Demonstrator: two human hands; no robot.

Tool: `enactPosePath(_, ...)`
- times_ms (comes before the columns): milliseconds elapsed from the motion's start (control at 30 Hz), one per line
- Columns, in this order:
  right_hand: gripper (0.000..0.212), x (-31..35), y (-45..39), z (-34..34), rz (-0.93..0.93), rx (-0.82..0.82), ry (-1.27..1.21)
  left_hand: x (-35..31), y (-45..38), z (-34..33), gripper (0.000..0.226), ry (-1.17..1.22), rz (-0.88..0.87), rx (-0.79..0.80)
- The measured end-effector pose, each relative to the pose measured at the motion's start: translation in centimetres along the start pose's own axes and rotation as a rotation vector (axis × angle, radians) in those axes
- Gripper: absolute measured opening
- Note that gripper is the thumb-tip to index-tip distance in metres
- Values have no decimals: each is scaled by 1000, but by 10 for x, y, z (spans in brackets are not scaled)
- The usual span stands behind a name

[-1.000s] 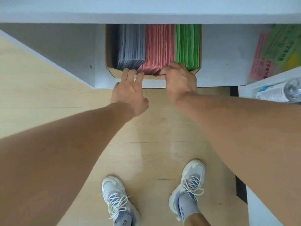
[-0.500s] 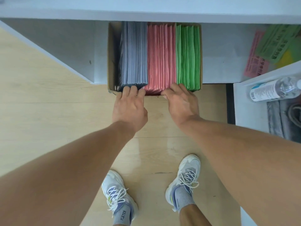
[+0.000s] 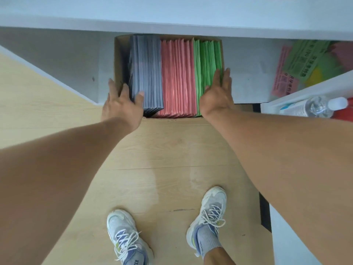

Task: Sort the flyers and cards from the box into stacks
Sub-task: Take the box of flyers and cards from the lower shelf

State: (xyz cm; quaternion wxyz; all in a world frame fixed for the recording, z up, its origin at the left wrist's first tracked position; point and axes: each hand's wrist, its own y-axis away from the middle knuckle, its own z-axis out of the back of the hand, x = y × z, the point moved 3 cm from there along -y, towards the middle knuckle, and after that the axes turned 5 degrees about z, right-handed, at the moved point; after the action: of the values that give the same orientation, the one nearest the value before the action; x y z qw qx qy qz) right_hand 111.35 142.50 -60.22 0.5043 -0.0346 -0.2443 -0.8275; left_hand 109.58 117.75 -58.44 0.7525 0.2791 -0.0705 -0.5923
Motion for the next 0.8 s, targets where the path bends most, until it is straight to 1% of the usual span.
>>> enactPosePath(67,70,-1,0,-6,26,-25,7,-5,6,-8,71,9,1,-14)
enactPosePath(100,70,-1,0,-7,31,-50,-13,-7,8,-8,68,88,8,-56)
enactPosePath(167,74,-3,-3,-5,14,-104,-95,-7,5,-3,60,308,79,-161)
enactPosePath(200,78,-5,-5,-3,-1,-127,-135,-6,0,2,56,378,115,-204)
enactPosePath(267,85,-8,-11,2,-39,-137,-195,-3,-12,6,56,363,167,-221)
enactPosePath(300,83,-8,-14,4,-65,-133,-230,-1,-18,7,58,333,188,-210)
enactPosePath(367,67,-10,-20,4,-114,-159,-297,2,-31,3,55,304,216,-181)
enactPosePath(433,50,-11,-24,3,-144,-202,-308,5,-39,-3,44,290,223,-184)
enactPosePath(467,46,-12,-26,1,-152,-220,-304,6,-42,-6,38,284,222,-205)
enactPosePath(533,46,-13,-29,0,-160,-231,-309,8,-42,-10,29,263,208,-258)
enactPosePath(600,46,-15,-30,0,-170,-206,-333,8,-38,-12,26,253,194,-284)
enactPosePath(667,44,-19,-33,1,-173,-191,-362,7,-36,-11,24,257,191,-274)
enactPosePath(800,41,-30,-40,4,-129,-199,-349,8,-25,-13,21,270,244,-255)
